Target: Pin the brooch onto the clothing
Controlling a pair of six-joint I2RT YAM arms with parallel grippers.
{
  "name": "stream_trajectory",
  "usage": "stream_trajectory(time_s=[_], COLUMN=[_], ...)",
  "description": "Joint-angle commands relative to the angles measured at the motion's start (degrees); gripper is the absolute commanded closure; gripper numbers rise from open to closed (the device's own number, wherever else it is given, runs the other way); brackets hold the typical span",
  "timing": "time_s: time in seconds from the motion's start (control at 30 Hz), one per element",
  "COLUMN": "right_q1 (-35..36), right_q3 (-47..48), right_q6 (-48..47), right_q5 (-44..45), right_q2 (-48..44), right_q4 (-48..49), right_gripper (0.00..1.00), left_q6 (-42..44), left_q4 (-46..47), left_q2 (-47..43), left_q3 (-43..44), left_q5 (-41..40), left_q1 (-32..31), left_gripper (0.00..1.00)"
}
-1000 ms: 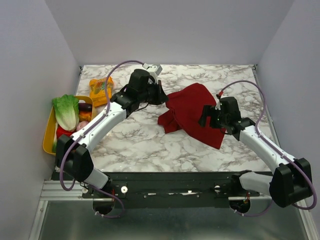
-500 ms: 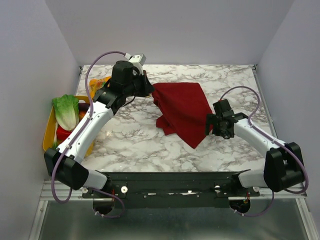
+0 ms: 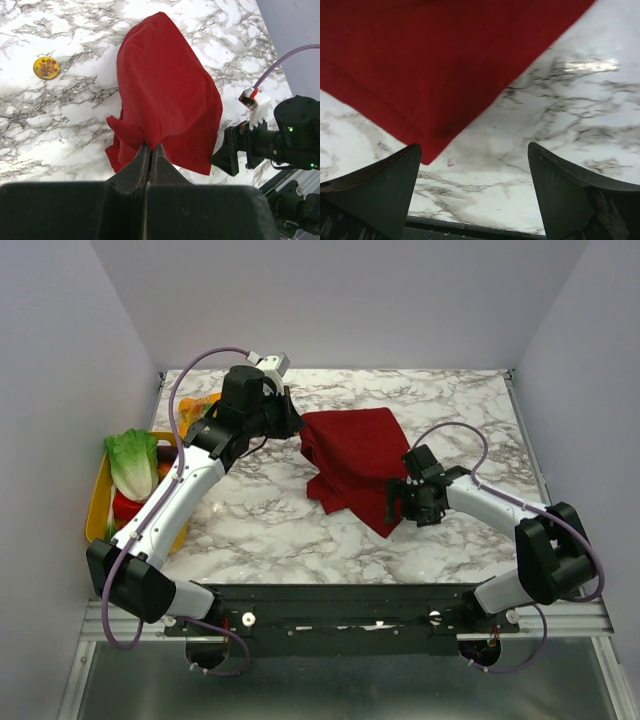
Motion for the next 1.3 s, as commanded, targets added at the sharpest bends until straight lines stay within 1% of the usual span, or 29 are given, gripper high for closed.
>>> stream_trajectory(time_s=[0.0,0.17,0.23,0.27,0.4,0.43,0.47,0.53,0.57,0.6,0.63,0.67,0.7,0.73,0.77,0.8,0.83,0.87,0.9,0.97,1.03,1.07,1.1,1.13,1.17,1.2,1.23,1.27], right_q1=[1.55,3.21,4.44,5.84,9.54,10.33,12.08,13.76,15.33,15.96,16.57,17.27,17.46,17.46,17.46,17.37,17.37,17.02,16.84,15.18,13.77,12.98,12.89,12.89,12.89,12.80,12.89,12.89], right_q3=[0.18,2.10,3.94,4.56,7.99,8.43,9.31,10.28,10.63,10.72,10.64,10.20,9.06,8.53,8.18,8.17,8.96,9.92,10.89,15.19,18.97,23.16,25.38,30.01,31.88,33.47,34.88,35.76], right_q6=[4.33,5.39,5.48,5.39,5.04,4.95,4.69,3.72,3.46,3.02,2.84,2.49,2.40,2.14,1.44,1.17,0.65,-0.66,-1.37,-3.91,-5.76,-7.95,-8.84,-11.37,-12.44,-13.24,-15.68,-17.27], right_q5=[-5.43,-5.62,-4.56,-4.04,-1.32,-0.44,1.14,2.47,2.82,3.00,3.09,3.09,3.35,3.61,4.40,7.19,8.61,9.93,12.47,13.80,15.04,15.82,19.14,20.39,21.53,23.89,24.18,24.27], right_q2=[0.63,3.08,6.07,7.38,13.28,15.11,15.92,19.50,21.09,22.33,23.38,24.96,24.98,24.63,22.88,21.39,19.98,18.40,14.64,10.32,3.64,1.44,-0.58,-4.78,-6.56,-10.67,-12.71,-15.25], right_q4=[3.91,5.32,5.24,4.54,0.68,-0.12,-1.69,-3.28,-4.51,-4.95,-5.22,-5.22,-5.14,-4.87,-4.78,-5.13,-5.57,-6.79,-7.59,-9.25,-9.97,-10.32,-10.58,-10.93,-10.94,-10.76,-9.45,-7.87], right_gripper=[0.05,0.05,0.05,0.07,0.09,0.15,0.16,0.23,0.23,0.31,0.35,0.37,0.52,0.60,0.68,0.76,0.90,0.97,0.99,1.00,1.00,1.00,1.00,0.99,1.00,0.99,1.00,1.00], left_q6=[1.92,1.58,1.40,1.23,0.87,0.87,0.87,0.78,0.70,0.70,0.70,0.61,0.61,0.78,0.70,0.78,0.87,0.78,0.87,0.96,1.31,1.31,1.49,1.57,1.66,1.58,1.66,1.75], left_q4=[0.06,0.32,0.67,0.93,1.02,0.76,0.67,0.41,0.41,0.41,0.23,0.14,-0.29,-0.38,-0.64,-0.82,-0.91,-0.82,-1.08,-1.52,-2.49,-2.93,-3.72,-3.98,-4.07,-3.99,-3.55,-3.11], left_q2=[-0.28,-0.54,-0.97,-1.24,-2.38,-2.82,-3.08,-3.78,-3.88,-3.96,-3.88,-3.79,-3.62,-3.35,-3.26,-3.26,-3.09,-3.00,-2.82,-2.12,-1.42,-1.42,-1.50,-2.03,-2.55,-3.08,-4.91,-6.15], left_q3=[-0.84,-1.80,-2.24,-3.11,-4.00,-4.09,-4.18,-4.44,-4.53,-4.53,-4.44,-4.09,-3.83,-3.48,-3.04,-2.77,-2.51,-1.81,-1.19,1.43,3.63,5.91,7.06,8.99,9.79,10.49,11.46,11.73], left_q5=[1.18,1.52,2.05,2.23,1.96,1.97,1.97,1.62,1.35,1.09,1.09,1.00,1.09,1.09,1.17,1.09,0.83,0.82,0.82,1.35,1.96,1.79,1.44,1.18,0.65,0.21,-0.23,-2.75], left_q1=[0.54,0.89,0.89,0.89,1.06,1.15,1.15,1.15,1.15,1.15,1.24,1.33,1.33,1.33,1.33,1.33,1.33,1.33,1.33,1.33,1.33,1.33,1.33,1.15,1.15,0.72,0.45,-0.07], left_gripper=[1.00,1.00,1.00,1.00,1.00,1.00,1.00,1.00,1.00,1.00,1.00,1.00,1.00,1.00,1.00,1.00,1.00,1.00,1.00,1.00,1.00,1.00,1.00,1.00,1.00,1.00,1.00,1.00])
